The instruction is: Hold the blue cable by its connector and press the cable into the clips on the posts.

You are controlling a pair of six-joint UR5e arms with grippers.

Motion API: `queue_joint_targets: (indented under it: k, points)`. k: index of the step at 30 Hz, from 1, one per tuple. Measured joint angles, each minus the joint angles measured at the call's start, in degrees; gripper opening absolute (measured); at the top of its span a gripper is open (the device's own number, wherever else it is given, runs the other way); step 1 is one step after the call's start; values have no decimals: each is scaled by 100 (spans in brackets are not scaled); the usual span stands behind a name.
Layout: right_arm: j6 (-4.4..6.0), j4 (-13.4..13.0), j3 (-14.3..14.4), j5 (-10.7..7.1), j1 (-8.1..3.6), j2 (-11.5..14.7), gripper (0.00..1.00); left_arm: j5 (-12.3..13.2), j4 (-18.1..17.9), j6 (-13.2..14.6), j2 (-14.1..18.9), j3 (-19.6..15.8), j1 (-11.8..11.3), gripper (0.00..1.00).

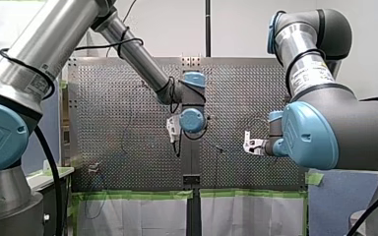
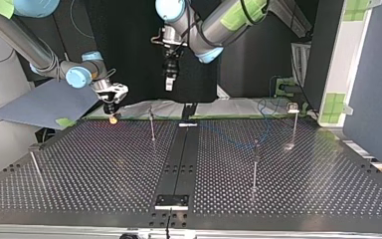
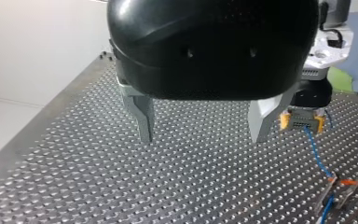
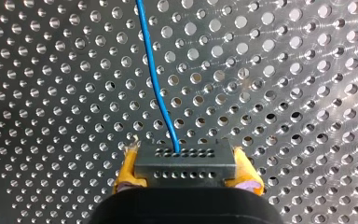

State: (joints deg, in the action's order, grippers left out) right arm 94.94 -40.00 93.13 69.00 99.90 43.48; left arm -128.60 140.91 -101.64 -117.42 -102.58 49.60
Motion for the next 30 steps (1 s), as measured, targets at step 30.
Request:
queue_joint_targets:
  k: [30]
  points:
    - [-4, 60, 0, 149, -149, 0, 0, 589, 71, -97, 1685, -1687, -242, 100]
